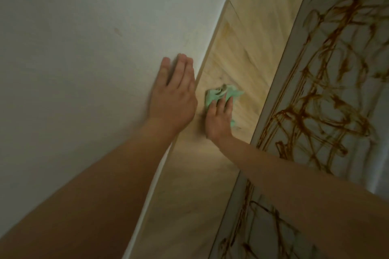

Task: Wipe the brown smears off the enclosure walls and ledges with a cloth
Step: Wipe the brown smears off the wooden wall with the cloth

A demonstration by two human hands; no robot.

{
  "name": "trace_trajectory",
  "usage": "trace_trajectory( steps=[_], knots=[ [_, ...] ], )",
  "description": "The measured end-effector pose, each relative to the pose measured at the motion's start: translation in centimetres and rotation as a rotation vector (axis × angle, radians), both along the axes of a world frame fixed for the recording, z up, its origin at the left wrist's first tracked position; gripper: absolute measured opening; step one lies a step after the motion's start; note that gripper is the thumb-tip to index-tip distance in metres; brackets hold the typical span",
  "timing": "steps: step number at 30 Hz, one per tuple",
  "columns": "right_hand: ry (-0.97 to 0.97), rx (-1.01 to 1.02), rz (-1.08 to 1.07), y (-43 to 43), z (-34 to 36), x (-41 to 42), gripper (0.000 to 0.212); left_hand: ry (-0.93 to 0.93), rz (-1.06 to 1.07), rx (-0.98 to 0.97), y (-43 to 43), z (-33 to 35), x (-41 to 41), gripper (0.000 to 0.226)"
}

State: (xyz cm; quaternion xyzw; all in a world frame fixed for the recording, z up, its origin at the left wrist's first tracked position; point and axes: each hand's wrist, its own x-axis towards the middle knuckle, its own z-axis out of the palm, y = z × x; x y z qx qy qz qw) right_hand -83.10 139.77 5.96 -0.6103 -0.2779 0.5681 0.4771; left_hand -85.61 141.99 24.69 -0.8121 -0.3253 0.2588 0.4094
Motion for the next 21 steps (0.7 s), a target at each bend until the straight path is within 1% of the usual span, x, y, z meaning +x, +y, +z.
trace_trajectory(
  steps=[1,2,3,5,8,13,18,21],
  knots=[
    [0.025,0.030,0.021,-1.2,0.6,-0.4,0.065,-0.033,0.011,-0.012,0.3,-0.6,0.9,0.066],
    [-0.018,0.083,0.028,-2.3,1.3,-0.9,0.073,-0.053,0.026,-0.009,0.7,-1.1,1.4,0.069],
    [-0.059,0.151,0.004,-2.4,1.0,-0.9,0.077,-0.066,0.046,-0.001,1.6,-1.8,2.0,0.072],
    [-0.077,0.159,0.020,-1.9,-1.1,-1.1,0.077,-0.045,0.088,0.018,2.9,-2.4,2.2,0.074],
    [0.026,-0.040,-0.013,1.4,-6.9,0.1,0.070,0.010,0.083,0.009,4.0,-3.7,1.6,0.077],
    [0.180,-0.240,-0.151,5.7,-15.5,3.5,0.056,0.026,0.080,0.006,4.1,-3.8,1.6,0.079],
    [0.278,-0.439,-0.284,8.9,-25.2,4.5,0.056,0.033,0.102,-0.014,4.5,-4.2,1.6,0.080],
    [0.389,-0.520,-0.312,9.5,-28.9,4.8,0.060,0.024,0.100,-0.022,4.5,-4.4,1.4,0.079]
  ],
)
